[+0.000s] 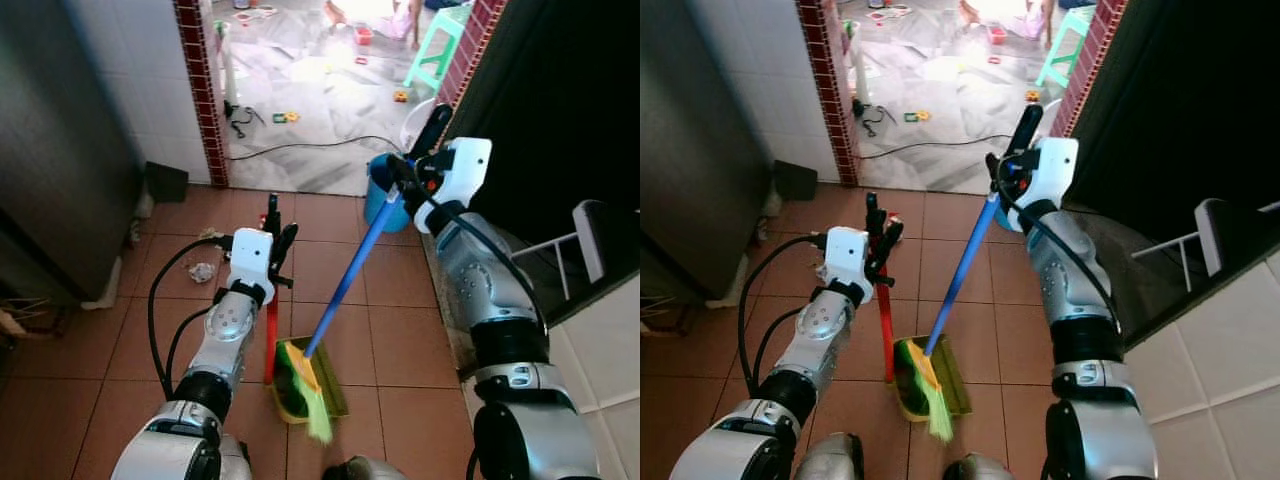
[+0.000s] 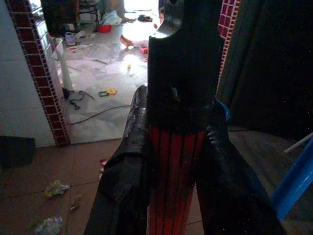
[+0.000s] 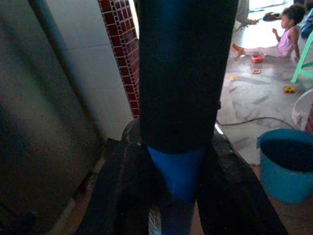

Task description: Sweep floor

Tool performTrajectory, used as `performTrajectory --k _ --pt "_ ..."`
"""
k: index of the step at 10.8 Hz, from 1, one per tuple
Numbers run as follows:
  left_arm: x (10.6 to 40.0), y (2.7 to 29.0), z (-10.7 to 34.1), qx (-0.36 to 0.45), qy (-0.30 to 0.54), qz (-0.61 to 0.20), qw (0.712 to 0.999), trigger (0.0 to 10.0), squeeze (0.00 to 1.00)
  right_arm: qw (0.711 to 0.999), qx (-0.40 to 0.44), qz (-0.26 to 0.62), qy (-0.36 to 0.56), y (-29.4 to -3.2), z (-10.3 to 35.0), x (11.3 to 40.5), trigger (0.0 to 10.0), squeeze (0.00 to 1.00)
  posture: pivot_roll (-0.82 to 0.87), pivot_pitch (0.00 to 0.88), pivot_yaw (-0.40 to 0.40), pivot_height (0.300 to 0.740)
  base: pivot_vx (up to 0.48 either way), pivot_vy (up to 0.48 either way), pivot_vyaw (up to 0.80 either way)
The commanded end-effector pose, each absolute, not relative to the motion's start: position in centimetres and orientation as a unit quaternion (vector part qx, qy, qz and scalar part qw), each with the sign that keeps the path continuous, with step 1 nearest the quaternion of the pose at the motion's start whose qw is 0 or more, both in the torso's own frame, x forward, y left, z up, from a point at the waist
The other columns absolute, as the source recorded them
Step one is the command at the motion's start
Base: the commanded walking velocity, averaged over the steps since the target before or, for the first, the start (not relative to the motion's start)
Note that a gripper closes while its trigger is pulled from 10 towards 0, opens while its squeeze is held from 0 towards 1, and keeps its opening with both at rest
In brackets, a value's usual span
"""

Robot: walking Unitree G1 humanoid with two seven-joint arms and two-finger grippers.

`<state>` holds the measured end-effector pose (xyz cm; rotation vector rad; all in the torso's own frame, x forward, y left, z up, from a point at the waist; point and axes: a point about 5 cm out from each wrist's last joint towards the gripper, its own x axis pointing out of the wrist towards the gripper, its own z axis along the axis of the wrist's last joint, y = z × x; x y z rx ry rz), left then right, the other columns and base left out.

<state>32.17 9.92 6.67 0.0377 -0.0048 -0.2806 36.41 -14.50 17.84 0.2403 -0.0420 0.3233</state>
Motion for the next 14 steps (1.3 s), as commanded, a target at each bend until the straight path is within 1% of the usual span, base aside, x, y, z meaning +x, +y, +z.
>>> performTrajectory --k 1,3,7,8,9,10,11,12,14 --pt "32.7 9.6 7.5 0.014 -0.017 -0.14 0.99 10.0 0.0 0.981 0.094 0.149 -0.076 -15.6 20.3 36.6 10.0 0.0 -0.06 0.053 -0.061 0.74 0.0 0.0 0.0" --pt "32.8 10.1 7.5 0.017 -0.017 -0.134 0.991 10.0 0.0 0.985 0.02 0.145 -0.094 -16.3 20.5 36.7 10.0 0.0 -0.05 0.038 -0.061 0.74 0.0 0.0 0.0" --pt "33.0 10.5 7.7 0.02 -0.018 -0.128 0.991 10.0 0.0 0.986 -0.016 0.121 -0.113 -16.9 20.2 37.0 10.0 0.0 -0.04 0.008 -0.061 0.74 0.0 0.0 0.0" --pt "33.1 10.8 8.0 0.02 -0.028 -0.123 0.992 10.0 0.0 0.989 -0.043 0.088 -0.11 -17.5 19.3 36.8 10.0 0.0 -0.04 0.005 -0.06 0.74 0.0 0.0 0.0" --pt "33.1 11.2 8.5 0.019 -0.041 -0.118 0.992 10.0 0.0 0.993 -0.042 0.054 -0.101 -18.0 18.0 36.5 10.0 0.0 -0.04 0.0 -0.052 0.74 0.0 0.0 0.0" --pt "33.1 11.6 9.7 0.02 -0.069 -0.121 0.99 10.0 0.0 0.995 -0.05 0.034 -0.083 -18.0 16.1 35.9 10.0 0.0 -0.02 0.0 -0.053 0.74 0.0 0.0 0.0" --pt "33.0 11.9 10.5 0.023 -0.089 -0.125 0.988 10.0 0.0 0.996 -0.05 0.021 -0.077 -17.8 15.3 35.6 10.0 0.0 -0.02 0.0 -0.051 0.74 0.0 0.0 0.0" --pt "32.7 12.5 11.7 0.05 -0.116 -0.14 0.982 10.0 0.0 0.996 -0.052 0.003 -0.072 -17.1 14.4 35.2 10.0 0.0 -0.01 0.0 -0.052 0.74 0.0 0.0 0.0" --pt "31.7 13.6 12.6 0.056 -0.129 -0.162 0.977 10.0 0.0 0.996 -0.055 -0.004 -0.07 -16.1 13.3 34.5 10.0 0.0 0.0 0.0 -0.032 0.74 0.0 0.0 0.0"
